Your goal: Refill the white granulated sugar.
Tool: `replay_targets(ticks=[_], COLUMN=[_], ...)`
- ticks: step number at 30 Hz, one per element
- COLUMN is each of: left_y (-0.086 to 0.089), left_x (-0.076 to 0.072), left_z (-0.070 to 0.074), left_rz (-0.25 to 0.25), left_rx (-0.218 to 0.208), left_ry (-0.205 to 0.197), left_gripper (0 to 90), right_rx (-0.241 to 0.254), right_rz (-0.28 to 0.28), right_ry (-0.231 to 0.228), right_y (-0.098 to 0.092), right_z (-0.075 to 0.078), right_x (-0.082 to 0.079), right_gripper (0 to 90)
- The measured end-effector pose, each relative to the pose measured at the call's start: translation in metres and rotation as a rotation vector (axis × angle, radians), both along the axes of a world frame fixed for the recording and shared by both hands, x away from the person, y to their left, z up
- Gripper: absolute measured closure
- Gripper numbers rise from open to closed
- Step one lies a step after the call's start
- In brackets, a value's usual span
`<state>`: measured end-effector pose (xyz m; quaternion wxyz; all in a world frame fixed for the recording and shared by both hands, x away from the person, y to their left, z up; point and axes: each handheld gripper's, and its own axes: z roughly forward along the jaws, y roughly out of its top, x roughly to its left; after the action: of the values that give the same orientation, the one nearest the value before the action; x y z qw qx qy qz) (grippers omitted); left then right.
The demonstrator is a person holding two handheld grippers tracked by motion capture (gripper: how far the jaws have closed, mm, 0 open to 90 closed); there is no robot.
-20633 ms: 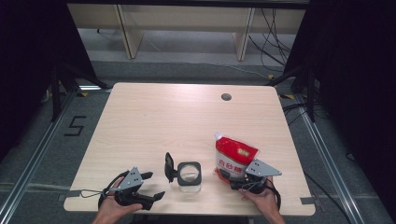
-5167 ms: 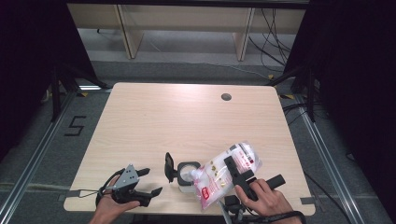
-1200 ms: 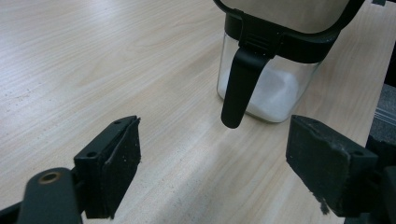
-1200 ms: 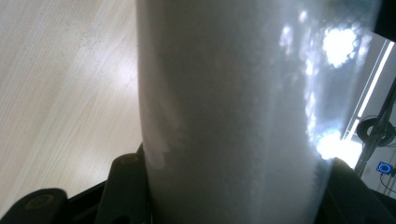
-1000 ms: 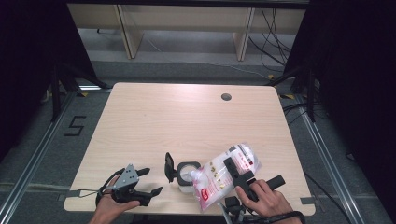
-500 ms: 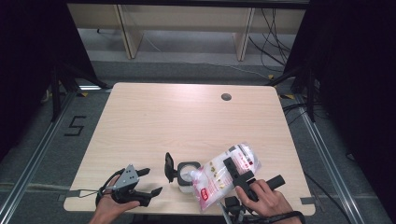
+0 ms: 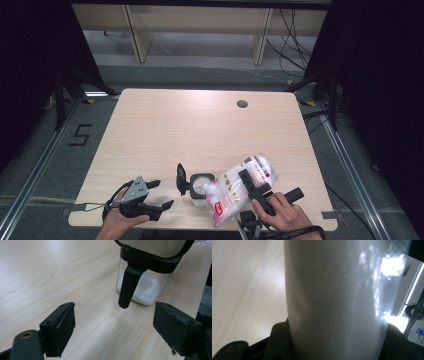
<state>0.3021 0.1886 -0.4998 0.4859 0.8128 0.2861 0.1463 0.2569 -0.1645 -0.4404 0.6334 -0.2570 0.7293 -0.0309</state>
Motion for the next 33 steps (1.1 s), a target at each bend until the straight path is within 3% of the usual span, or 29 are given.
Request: replay_targets(ticks=[3,6,7,9,19,33], left_y=[-0.0019,-0.0009,-0.0004,-0.0017,0.0005,-0.0007], left_x=[-0.0005,-0.0012,0.0,-0.0007,0.0006,-0.0004], left_z=[-0.001,-0.0002,0.0,-0.0007,0.0005,-0.0007], left_rz=[0.017,0.016,-0.001,0.018,-0.002,0.011], left_rx=[-0.022,-0.002,-0.003,-0.021,0.003,-0.008], left_ry=[0.011,0.01,0.001,0.013,0.0,0.009], left_gripper=[17.3,17.3,17.3,17.3,17.3,17.3], right_rx=[0.005,0.002,0.011,0.009,0.016,0.01], right_rz=[-0.006,-0.008,-0.01,-0.008,-0.012,-0.006], right_ry=[0.005,0.001,0.001,0.002,0.017,0.014], right_y=[-0.0006,-0.001,-0.001,-0.0013,-0.0008,-0.001], right_z=[0.0003,0.0018,0.0017,0.0026,-0.0001,0.0007], right_x=[-0.0002,-0.0003,-0.0006,-0.0011,-0.0009,-0.0005], right_gripper=[52.6,52.7,52.6,52.7,52.7,52.8])
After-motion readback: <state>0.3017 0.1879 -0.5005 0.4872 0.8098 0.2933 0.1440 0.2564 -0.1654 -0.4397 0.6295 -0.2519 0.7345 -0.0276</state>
